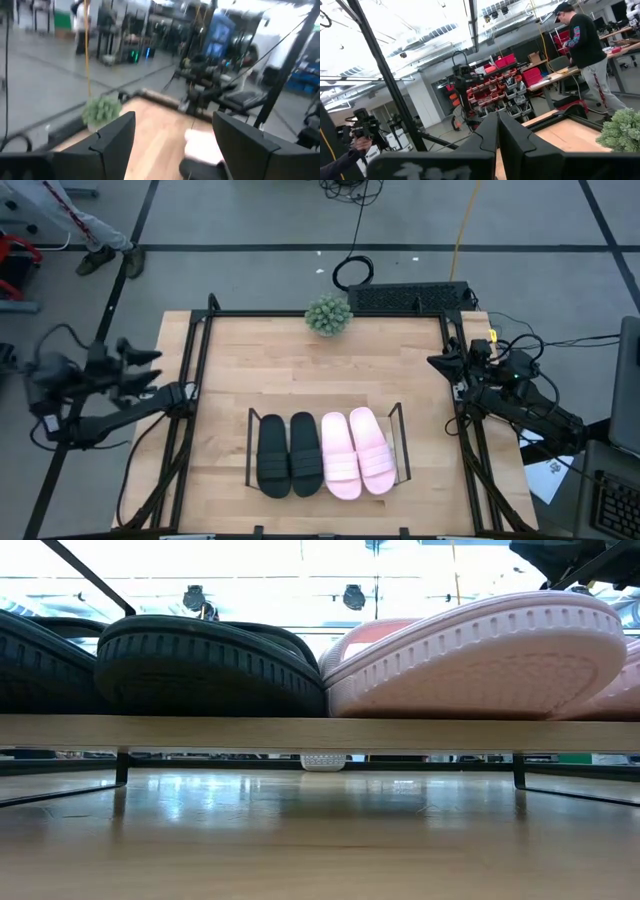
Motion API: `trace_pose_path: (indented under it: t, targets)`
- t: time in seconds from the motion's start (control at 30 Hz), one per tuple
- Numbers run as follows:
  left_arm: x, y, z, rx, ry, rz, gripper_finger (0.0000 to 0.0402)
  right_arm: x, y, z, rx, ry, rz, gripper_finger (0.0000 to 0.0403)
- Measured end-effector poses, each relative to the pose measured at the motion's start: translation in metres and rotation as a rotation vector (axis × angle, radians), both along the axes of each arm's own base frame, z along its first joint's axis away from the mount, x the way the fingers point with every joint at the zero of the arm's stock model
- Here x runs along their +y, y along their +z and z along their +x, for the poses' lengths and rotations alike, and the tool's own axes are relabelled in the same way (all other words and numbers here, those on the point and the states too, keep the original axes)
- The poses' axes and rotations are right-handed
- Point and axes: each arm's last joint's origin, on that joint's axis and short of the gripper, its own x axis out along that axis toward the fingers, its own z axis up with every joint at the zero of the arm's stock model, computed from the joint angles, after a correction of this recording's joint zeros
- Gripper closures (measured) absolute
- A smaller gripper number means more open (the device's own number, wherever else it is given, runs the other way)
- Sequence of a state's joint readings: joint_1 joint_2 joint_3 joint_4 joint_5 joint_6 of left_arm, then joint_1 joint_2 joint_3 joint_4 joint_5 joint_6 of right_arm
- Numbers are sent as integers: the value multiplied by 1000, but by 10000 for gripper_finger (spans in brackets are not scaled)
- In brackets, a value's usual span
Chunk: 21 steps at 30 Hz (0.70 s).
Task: Pick and place slides into the shelf
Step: Return to Home Position
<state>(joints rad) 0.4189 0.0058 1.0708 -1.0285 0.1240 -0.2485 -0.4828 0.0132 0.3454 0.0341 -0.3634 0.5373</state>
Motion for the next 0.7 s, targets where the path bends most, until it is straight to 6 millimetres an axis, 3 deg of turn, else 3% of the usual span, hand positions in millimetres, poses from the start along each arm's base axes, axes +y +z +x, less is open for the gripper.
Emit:
trace_pose_path:
  t: [0.27,0.7]
  targets:
    - [19,-28,59,13,-112,-39,135,0,0,0,0,0,-2,399]
    - [42,-68,112,-95,-288,-109,135,0,0,0,1,8,1,399]
